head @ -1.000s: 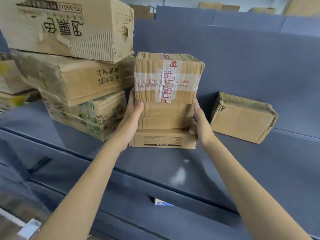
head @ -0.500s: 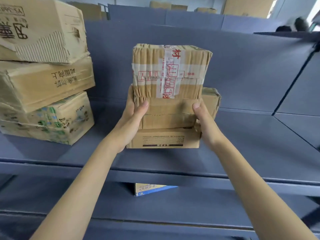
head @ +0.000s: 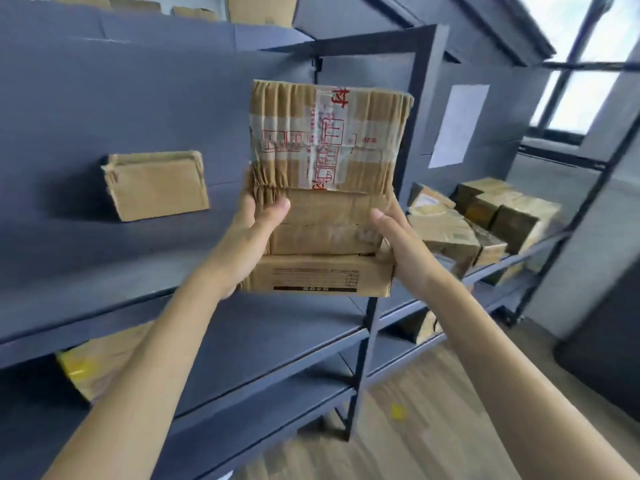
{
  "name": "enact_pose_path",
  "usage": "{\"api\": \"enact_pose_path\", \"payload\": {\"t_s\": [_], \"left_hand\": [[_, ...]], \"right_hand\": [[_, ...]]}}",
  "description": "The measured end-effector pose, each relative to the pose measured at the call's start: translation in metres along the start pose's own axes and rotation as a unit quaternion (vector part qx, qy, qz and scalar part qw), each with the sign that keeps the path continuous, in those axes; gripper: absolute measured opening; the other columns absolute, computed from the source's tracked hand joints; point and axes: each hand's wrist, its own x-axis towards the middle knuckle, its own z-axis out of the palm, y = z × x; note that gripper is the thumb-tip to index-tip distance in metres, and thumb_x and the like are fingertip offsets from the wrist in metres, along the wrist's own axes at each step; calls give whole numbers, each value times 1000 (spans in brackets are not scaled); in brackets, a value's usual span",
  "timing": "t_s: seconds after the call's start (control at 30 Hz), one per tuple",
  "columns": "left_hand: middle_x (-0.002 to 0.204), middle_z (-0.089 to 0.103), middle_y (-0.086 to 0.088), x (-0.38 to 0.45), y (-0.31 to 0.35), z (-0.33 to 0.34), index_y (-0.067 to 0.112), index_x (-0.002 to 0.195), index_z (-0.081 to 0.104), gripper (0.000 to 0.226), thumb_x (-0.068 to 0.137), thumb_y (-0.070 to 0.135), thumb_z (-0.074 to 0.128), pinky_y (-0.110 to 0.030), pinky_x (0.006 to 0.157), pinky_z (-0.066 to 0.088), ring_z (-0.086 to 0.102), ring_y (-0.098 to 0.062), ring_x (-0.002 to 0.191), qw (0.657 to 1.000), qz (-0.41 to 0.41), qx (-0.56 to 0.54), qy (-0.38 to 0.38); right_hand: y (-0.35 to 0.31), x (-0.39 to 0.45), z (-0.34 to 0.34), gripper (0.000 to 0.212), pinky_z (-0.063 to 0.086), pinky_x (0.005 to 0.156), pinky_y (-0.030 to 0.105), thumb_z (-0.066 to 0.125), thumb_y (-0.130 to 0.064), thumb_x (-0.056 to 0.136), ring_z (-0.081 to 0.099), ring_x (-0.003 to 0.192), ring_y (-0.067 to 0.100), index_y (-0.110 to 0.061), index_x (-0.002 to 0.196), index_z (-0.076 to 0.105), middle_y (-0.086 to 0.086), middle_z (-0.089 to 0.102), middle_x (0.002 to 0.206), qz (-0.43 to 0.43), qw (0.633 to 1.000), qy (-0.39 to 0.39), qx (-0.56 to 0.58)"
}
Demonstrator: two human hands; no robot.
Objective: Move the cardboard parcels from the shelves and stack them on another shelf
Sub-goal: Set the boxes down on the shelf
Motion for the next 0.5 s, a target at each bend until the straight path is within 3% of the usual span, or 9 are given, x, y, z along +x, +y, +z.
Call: {"api": "enact_pose_path", "payload": {"t_s": [0.1,0.2,0.3,0.37,0.43,0.5], "left_hand": [[155,18,6,3,3,66,28,150,6,73,91,59,38,-32,109,17,20,-7,137,998,7,-4,-64],[151,24,10,7,5,130,30,148,7,70,92,56,39,-31,109,18,24,-5,132,990,14,-18,-137],[151,26,13,11,7,186,34,149,8,78,86,60,47,-33,113,18,25,-8,138,981,25,-43,-187],[153,22,14,20,4,219,35,150,5,71,92,50,45,-29,108,16,20,-9,140,978,18,-40,-202],[153,17,15,34,2,248,34,150,-2,72,95,45,42,-28,106,15,17,-6,139,975,9,-37,-219],[151,19,18,55,-4,273,35,150,-4,72,95,44,41,-25,103,15,20,0,133,970,17,-43,-240]], "right_hand": [[5,-47,-55,54,47,79,6,38,-36,100,54,102,-17,-37,148,14,-25,47,128,12,999,50,-17],[16,-88,-106,68,48,85,18,44,-48,85,53,112,-6,-45,147,15,-21,47,135,43,994,104,-9],[28,-117,-151,64,52,89,26,44,-42,87,56,117,4,-43,146,21,-14,50,137,62,988,140,-5],[36,-126,-177,64,50,77,12,42,-39,87,57,104,-11,-38,148,22,-16,53,129,70,983,165,-33],[49,-129,-201,62,48,65,10,42,-38,89,58,91,-14,-37,147,23,-14,56,120,88,978,187,-30],[65,-125,-224,57,53,67,18,44,-41,93,58,108,-1,-45,145,22,-10,53,133,101,975,197,-21]]}}
